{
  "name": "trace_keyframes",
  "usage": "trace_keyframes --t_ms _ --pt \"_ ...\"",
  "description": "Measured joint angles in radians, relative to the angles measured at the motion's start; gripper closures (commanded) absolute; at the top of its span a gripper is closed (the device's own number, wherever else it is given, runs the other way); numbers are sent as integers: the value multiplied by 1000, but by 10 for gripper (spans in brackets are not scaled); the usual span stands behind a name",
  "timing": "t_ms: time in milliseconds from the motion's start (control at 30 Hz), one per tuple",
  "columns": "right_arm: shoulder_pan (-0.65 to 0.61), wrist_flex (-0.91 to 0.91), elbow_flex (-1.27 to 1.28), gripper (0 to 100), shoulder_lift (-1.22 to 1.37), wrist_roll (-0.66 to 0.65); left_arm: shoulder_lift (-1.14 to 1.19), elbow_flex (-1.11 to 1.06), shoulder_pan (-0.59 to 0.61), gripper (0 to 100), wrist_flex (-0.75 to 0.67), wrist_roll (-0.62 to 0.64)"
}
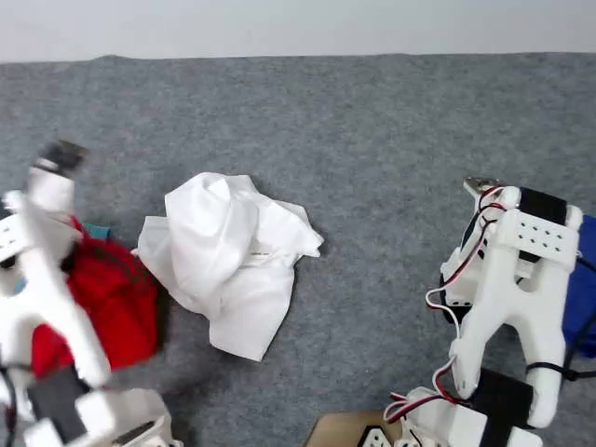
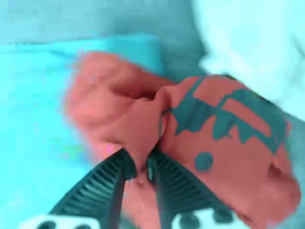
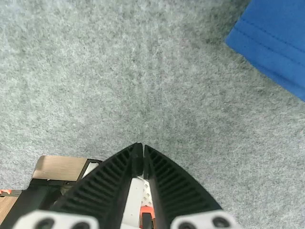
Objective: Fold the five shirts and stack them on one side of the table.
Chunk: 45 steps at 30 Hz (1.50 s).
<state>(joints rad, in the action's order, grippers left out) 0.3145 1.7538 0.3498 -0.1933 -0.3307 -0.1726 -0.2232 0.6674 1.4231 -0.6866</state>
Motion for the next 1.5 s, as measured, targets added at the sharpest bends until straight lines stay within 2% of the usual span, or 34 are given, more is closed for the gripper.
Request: trace_keyframes --t_ms 200,433,500,667,900,1100,1267,1500 --pt "0 0 0 990 0 0 -137 71 120 996 -143 123" --pt "0 0 0 990 0 0 -137 72 272 994 -344 149" --pt "0 0 0 990 0 0 -112 74 304 964 -376 147" --pt "0 0 0 990 0 0 -92 74 324 809 -379 81" --pt "-46 0 0 990 0 0 -92 153 311 805 -261 48" --pt "-164 0 -54 990 0 6 -92 310 213 805 -5 41" --pt "-224 0 -68 990 0 9 -92 361 -6 803 269 69" --pt "-221 0 -68 990 0 9 -86 256 -385 801 302 204"
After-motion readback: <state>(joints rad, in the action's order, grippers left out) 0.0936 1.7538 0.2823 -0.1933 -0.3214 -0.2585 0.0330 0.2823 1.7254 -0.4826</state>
